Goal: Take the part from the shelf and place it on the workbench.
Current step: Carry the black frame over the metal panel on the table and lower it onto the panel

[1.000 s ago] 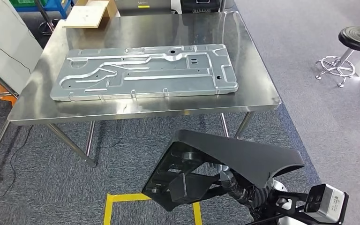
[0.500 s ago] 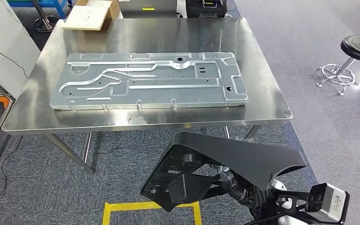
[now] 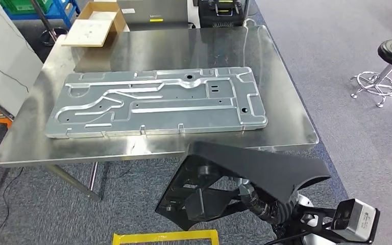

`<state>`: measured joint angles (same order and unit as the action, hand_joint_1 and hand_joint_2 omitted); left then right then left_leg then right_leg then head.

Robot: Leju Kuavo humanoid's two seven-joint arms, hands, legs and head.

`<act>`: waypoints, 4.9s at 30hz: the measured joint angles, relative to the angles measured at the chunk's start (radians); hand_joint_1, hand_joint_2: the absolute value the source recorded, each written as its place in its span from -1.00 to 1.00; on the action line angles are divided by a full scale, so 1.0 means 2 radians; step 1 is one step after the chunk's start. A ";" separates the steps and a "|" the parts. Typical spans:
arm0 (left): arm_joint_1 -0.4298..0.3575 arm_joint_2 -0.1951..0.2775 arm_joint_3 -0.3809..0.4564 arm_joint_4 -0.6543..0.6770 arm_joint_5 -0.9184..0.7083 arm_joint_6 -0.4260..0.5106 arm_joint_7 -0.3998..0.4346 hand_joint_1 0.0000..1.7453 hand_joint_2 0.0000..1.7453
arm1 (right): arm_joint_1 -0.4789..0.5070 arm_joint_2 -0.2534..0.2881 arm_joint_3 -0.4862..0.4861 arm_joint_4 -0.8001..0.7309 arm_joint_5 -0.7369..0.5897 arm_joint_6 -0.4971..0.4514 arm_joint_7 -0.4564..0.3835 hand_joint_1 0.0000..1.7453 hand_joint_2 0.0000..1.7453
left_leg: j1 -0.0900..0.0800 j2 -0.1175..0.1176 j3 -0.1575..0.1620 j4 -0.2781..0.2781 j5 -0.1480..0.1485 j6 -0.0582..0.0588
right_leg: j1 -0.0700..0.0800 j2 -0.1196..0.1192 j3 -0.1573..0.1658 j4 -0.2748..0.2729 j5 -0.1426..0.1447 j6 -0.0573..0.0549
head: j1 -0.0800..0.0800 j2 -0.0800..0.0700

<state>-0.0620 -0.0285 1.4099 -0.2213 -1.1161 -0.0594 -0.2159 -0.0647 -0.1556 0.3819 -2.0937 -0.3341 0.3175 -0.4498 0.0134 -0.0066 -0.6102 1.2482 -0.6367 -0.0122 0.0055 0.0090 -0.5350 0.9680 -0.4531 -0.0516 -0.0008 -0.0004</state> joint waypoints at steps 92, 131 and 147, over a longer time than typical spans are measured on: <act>-0.009 0.018 -0.044 0.002 -0.045 -0.046 -0.017 -1.00 1.00 | -0.577 0.133 0.336 0.903 0.674 -0.085 0.202 0.68 1.00 | 0.005 0.001 -0.056 0.015 0.037 -0.005 | -0.004 -0.002 -0.031 0.009 0.017 0.006 | 0.000 0.000; -0.039 0.000 -0.108 0.004 -0.096 -0.037 -0.043 -1.00 -1.00 | -0.568 0.164 0.145 0.858 0.489 -0.354 0.059 -1.00 -1.00 | 0.005 0.001 0.014 -0.120 0.095 0.005 | -0.001 -0.001 -0.035 0.022 0.010 0.020 | 0.000 0.000; -0.012 -0.015 -0.100 0.006 -0.034 -0.057 -0.122 -1.00 -1.00 | -0.134 0.007 -0.057 0.188 0.445 -0.455 -0.045 -1.00 -1.00 | 0.002 -0.006 0.028 -0.125 0.083 0.013 | 0.006 -0.005 -0.023 0.012 0.008 0.005 | 0.002 0.000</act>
<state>-0.0851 -0.0586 1.2090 -0.2099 -1.1849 -0.1730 -0.4603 -0.3326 -0.1410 0.2669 -1.7186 0.5566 -0.5929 -0.5396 0.0165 -0.0192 -0.5535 0.9978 -0.4702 0.0134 0.0174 -0.0017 -0.5806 0.9917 -0.4375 -0.0419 0.0036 -0.0004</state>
